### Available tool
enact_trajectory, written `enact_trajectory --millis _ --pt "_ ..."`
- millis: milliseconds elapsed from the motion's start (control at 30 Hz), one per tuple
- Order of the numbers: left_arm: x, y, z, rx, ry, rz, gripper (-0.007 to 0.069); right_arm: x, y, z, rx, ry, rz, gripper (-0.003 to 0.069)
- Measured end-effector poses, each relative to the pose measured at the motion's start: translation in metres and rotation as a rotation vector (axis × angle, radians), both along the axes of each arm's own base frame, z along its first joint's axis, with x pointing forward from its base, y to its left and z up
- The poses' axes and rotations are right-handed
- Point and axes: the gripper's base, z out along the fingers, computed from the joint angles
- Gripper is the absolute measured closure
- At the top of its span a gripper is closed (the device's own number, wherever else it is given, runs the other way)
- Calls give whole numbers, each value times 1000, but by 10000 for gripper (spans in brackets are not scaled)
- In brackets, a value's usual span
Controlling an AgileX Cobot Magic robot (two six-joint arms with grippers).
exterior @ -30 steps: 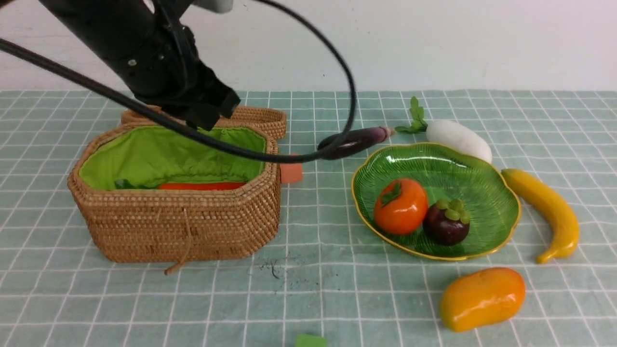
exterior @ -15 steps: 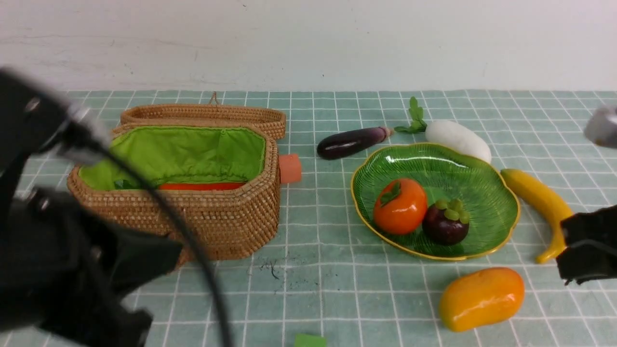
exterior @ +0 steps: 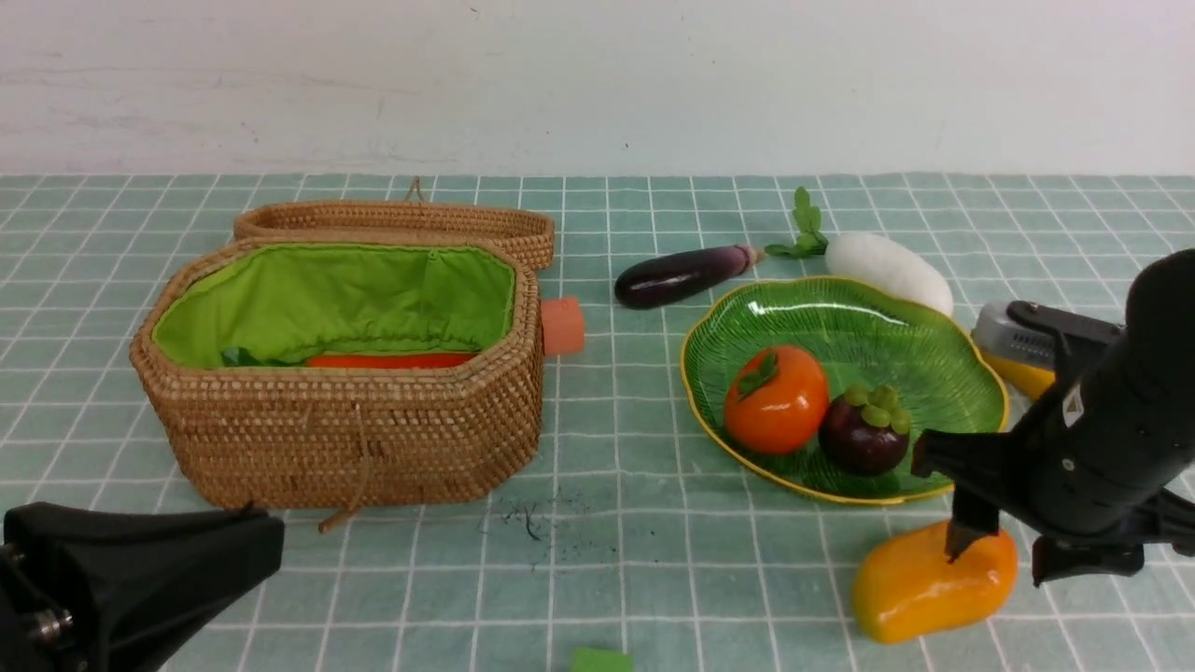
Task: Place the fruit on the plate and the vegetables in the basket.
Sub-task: Use the right arm to grab a mango and put it into the right plate
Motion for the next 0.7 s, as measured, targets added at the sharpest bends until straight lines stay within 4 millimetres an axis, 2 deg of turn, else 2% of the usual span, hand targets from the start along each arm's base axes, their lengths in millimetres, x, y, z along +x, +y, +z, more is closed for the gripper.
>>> enact_trajectory --millis 67,100,133,200,433,567,700 --pt "0 0 0 -3 1 0 638 7 2 -7 13 -26 -14 39" --pt "0 0 0 -3 1 0 638 8 2 -7 12 -24 -14 32" --pt "0 0 0 -3 1 0 638 13 4 -13 19 -36 -20 -5" --pt "0 0 0 -5 6 -1 638 17 5 -23 17 -23 -26 -16" --pt "-1 -1 -1 -16 30 -5 638 28 5 -43 17 5 -48 13" --pt "-2 0 -1 -20 32 -5 638 24 5 -56 -7 111 -42 72" --pt "-2 0 -1 -20 32 -5 638 19 4 -57 -26 161 -3 111"
